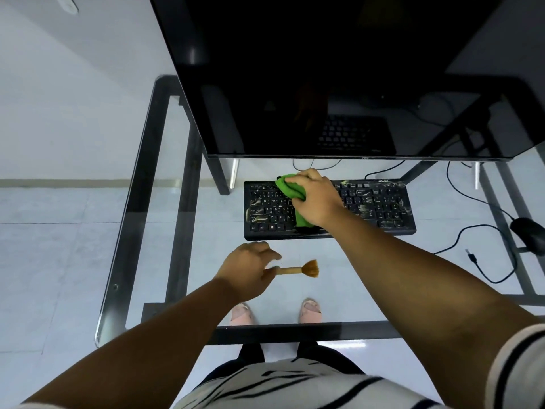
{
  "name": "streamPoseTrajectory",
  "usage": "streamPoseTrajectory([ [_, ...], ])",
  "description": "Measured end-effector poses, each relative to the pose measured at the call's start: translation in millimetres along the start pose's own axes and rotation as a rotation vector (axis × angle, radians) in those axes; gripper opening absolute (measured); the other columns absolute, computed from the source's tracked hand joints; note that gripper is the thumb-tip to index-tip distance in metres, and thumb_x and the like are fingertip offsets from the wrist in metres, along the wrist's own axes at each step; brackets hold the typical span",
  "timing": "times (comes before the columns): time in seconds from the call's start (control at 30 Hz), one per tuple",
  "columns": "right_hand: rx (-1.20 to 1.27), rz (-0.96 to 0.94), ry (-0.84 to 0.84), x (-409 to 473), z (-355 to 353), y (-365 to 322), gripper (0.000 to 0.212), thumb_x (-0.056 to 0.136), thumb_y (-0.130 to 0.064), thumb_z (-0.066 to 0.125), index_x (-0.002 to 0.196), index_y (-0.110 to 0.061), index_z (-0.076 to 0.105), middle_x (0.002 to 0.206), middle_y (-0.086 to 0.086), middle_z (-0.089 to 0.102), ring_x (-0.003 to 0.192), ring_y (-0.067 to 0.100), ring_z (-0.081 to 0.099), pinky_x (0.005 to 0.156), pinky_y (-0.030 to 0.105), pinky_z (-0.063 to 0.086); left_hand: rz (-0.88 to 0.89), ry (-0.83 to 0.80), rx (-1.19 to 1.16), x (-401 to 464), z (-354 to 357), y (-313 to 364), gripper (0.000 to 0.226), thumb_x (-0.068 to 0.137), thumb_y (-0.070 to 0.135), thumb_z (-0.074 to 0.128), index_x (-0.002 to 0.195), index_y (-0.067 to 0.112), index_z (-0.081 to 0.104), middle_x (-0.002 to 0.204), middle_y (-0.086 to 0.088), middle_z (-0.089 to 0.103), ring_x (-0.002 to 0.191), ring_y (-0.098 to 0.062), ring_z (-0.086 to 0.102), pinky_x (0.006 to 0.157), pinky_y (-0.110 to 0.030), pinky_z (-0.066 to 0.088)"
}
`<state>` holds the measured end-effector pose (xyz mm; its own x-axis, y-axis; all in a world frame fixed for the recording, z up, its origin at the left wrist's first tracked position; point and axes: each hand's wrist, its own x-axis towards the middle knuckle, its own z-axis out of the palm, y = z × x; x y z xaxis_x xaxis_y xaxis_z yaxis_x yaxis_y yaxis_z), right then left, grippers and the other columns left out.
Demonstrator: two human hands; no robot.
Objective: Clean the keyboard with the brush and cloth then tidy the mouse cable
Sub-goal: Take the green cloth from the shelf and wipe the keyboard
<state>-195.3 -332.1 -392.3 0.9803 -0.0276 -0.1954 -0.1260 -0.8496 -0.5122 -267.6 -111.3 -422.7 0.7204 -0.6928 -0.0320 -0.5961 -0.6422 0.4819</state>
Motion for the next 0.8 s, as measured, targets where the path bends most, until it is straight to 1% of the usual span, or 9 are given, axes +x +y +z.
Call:
streamPoseTrajectory([
  [0.13,0.023,0.028,0.041,-1,5,-2,0.049,0.088,-0.02,0.062,0.135,-0.034,0.056,0.133,-0.01,0.046,0.115,0.023,0.045,0.101,0.029,0.039,-0.235,0.224,0.027,-4,-15,-22,0.036,0.095,0.031,0.04,0.118,0.015,0.063,0.107,-0.006,0.065,0.094,-0.026,0.063,0.084,-0.037,0.051],
  [0.2,0.07,0.046,0.086,-2,10,-4,0.049,0.087,-0.019,0.063,0.134,-0.032,0.056,0.131,-0.009,0.046,0.114,0.024,0.047,0.103,0.033,0.042,-0.374,0.214,0.061,-3,-25,-34,0.039,0.097,0.028,0.042,0.133,0.014,0.052,0.127,-0.008,0.059,0.113,-0.027,0.057,0.097,-0.041,0.046],
  [0.27,0.073,0.041,0.113,0,15,-11,0.049,0.086,-0.018,0.063,0.134,-0.03,0.057,0.131,-0.009,0.047,0.113,0.025,0.047,0.102,0.037,0.044,-0.482,0.122,0.067,1,-33,-48,0.052,0.1,0.03,0.04,0.15,0.017,0.03,0.154,-0.004,0.035,0.139,-0.025,0.037,0.113,-0.043,0.031],
  [0.33,0.011,0.027,0.098,4,19,-22,0.049,0.088,-0.017,0.061,0.135,-0.031,0.057,0.134,-0.009,0.045,0.113,0.025,0.045,0.099,0.035,0.045,-0.526,0.004,0.086,6,-37,-61,0.062,0.102,0.034,0.033,0.156,0.019,0.006,0.164,0.001,0.006,0.15,-0.02,0.01,0.12,-0.04,0.013],
  [0.43,-0.086,-0.013,0.047,9,25,-45,0.051,0.09,-0.016,0.056,0.136,-0.037,0.053,0.138,-0.01,0.04,0.112,0.024,0.04,0.088,0.037,0.051,-0.498,-0.12,0.09,17,-37,-72,0.066,0.103,0.038,0.026,0.155,0.02,-0.009,0.162,0.003,-0.014,0.15,-0.015,-0.01,0.119,-0.037,-0.001],
  [0.57,-0.236,-0.163,-0.058,11,33,-60,0.053,0.091,-0.014,0.052,0.136,-0.041,0.05,0.143,-0.012,0.035,0.116,0.024,0.036,0.083,0.038,0.053,-0.47,-0.265,0.179,25,-31,-72,0.069,0.102,0.046,0.023,0.153,0.02,-0.016,0.158,0.002,-0.026,0.148,-0.016,-0.019,0.12,-0.04,-0.005],
  [0.6,-0.244,-0.157,-0.054,12,31,-58,0.052,0.091,-0.014,0.052,0.136,-0.04,0.051,0.141,-0.012,0.036,0.116,0.024,0.037,0.082,0.038,0.053,-0.466,-0.282,0.204,25,-30,-73,0.071,0.102,0.048,0.024,0.152,0.02,-0.018,0.158,0.002,-0.028,0.147,-0.016,-0.02,0.121,-0.041,-0.004],
  [0.73,-0.169,0.03,0.055,17,30,-53,0.05,0.091,-0.014,0.05,0.135,-0.037,0.054,0.133,-0.009,0.042,0.11,0.025,0.039,0.08,0.039,0.054,-0.443,-0.293,0.23,22,-30,-79,0.074,0.1,0.053,0.021,0.151,0.022,-0.022,0.156,0.004,-0.031,0.147,-0.014,-0.022,0.122,-0.04,-0.003],
  [0.8,-0.169,-0.035,0.028,18,33,-58,0.052,0.091,-0.011,0.05,0.134,-0.039,0.054,0.134,-0.011,0.041,0.111,0.023,0.037,0.08,0.039,0.054,-0.433,-0.288,0.234,21,-30,-80,0.073,0.1,0.054,0.02,0.151,0.022,-0.022,0.156,0.005,-0.031,0.146,-0.013,-0.022,0.122,-0.04,-0.002],
])
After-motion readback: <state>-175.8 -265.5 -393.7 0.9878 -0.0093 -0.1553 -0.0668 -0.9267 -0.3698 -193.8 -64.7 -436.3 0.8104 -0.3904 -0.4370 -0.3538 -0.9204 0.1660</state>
